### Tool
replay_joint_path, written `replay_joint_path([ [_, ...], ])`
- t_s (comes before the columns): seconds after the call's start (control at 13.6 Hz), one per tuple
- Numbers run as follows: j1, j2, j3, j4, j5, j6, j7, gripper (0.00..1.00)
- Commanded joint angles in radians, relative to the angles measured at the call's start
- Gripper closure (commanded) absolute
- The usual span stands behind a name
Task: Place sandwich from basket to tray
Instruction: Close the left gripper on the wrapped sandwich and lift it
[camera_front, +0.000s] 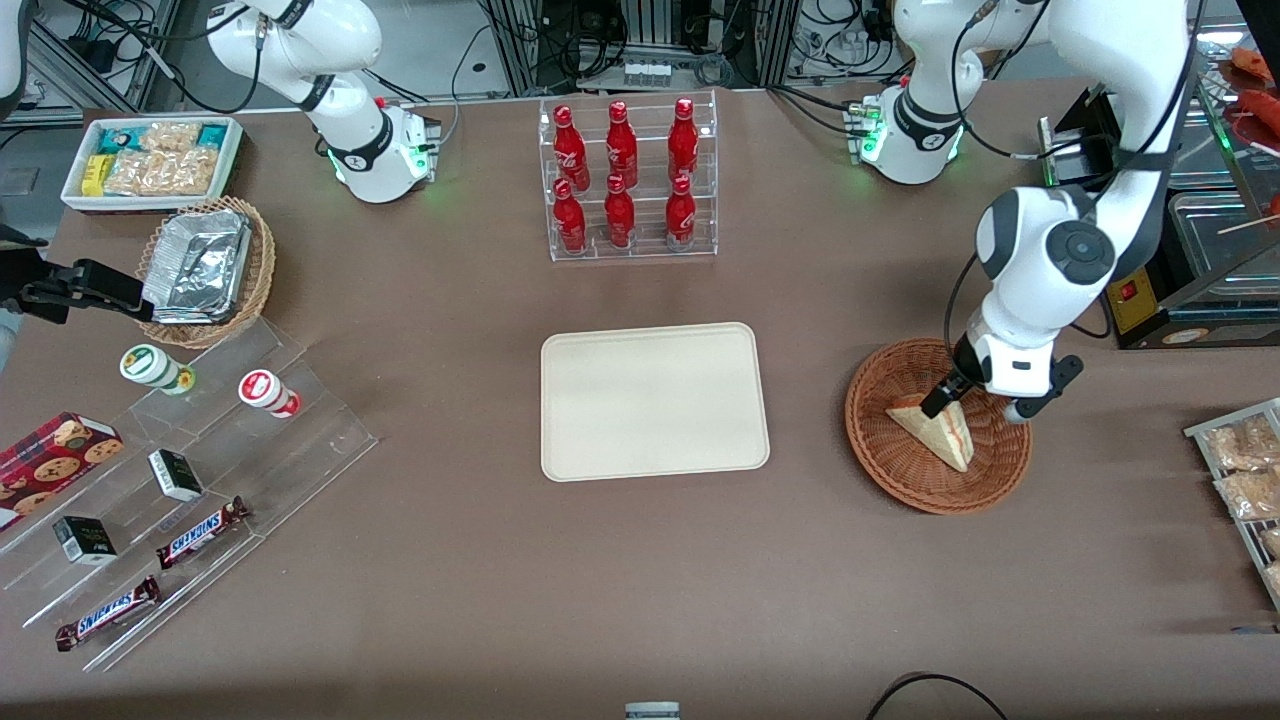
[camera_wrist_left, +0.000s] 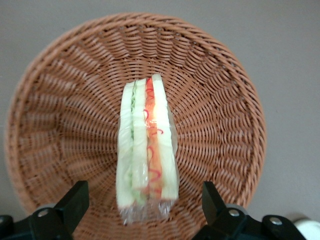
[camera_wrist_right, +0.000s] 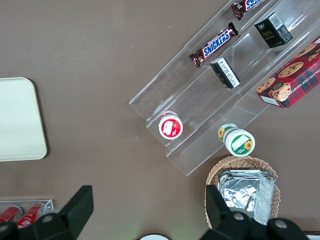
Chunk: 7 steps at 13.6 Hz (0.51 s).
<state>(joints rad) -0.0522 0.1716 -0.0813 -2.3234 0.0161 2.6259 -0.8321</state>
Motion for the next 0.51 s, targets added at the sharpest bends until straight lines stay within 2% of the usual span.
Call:
replay_joint_path([
  [0.0,0.002,0.061,-0.003,0.001,0.011,0.084,-0.042,0.0],
  [0.15,0.002,0.083,-0.003,0.004,0.011,0.097,-0.042,0.02],
  [0.22,0.003,0.085,-0.003,0.01,0.01,0.097,-0.044,0.21],
  [0.37,0.003,0.082,-0.003,0.021,0.01,0.089,-0.041,0.94],
  [0.44,0.003,0.074,-0.003,0.024,0.01,0.086,-0.035,1.0],
])
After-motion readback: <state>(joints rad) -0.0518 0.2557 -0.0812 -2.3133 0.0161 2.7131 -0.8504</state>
